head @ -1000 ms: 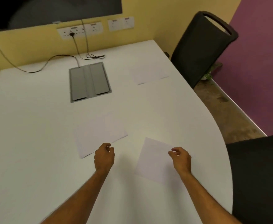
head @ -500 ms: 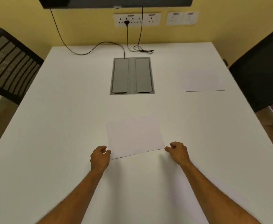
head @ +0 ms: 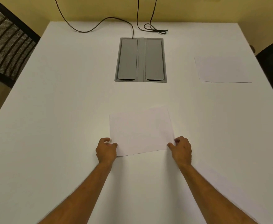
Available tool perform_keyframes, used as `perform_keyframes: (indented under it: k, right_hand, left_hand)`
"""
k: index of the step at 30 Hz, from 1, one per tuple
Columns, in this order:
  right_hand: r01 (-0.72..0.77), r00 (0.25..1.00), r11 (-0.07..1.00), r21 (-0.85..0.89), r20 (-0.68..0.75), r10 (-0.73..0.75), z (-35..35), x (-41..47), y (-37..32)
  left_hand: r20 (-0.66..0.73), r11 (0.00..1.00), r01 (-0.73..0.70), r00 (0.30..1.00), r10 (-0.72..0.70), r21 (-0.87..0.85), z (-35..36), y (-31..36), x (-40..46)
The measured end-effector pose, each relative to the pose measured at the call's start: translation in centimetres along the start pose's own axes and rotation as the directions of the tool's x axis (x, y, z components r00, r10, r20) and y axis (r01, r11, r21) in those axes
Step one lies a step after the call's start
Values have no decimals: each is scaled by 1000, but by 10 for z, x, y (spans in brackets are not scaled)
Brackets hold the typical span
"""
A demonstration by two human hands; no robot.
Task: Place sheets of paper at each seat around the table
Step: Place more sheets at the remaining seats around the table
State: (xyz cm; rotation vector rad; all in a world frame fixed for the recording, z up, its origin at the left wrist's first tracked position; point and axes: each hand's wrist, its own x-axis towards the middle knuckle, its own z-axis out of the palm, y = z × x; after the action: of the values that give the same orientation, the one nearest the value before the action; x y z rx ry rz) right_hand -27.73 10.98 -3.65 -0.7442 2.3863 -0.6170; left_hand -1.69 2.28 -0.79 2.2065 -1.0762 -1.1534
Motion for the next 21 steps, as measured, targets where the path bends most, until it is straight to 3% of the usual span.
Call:
perform_keyframes:
  k: [7,21]
  right_hand:
    - [-80,996,949,304,-3,85,-15,-9,-11]
    - [63,998,851,521,-16,-64,-82,-101,-44]
  left_hand:
    - [-16,995,-24,1000,22,-100,-17,1,-13]
    - [39,976,-46,998,56,-213,-73,1,-75]
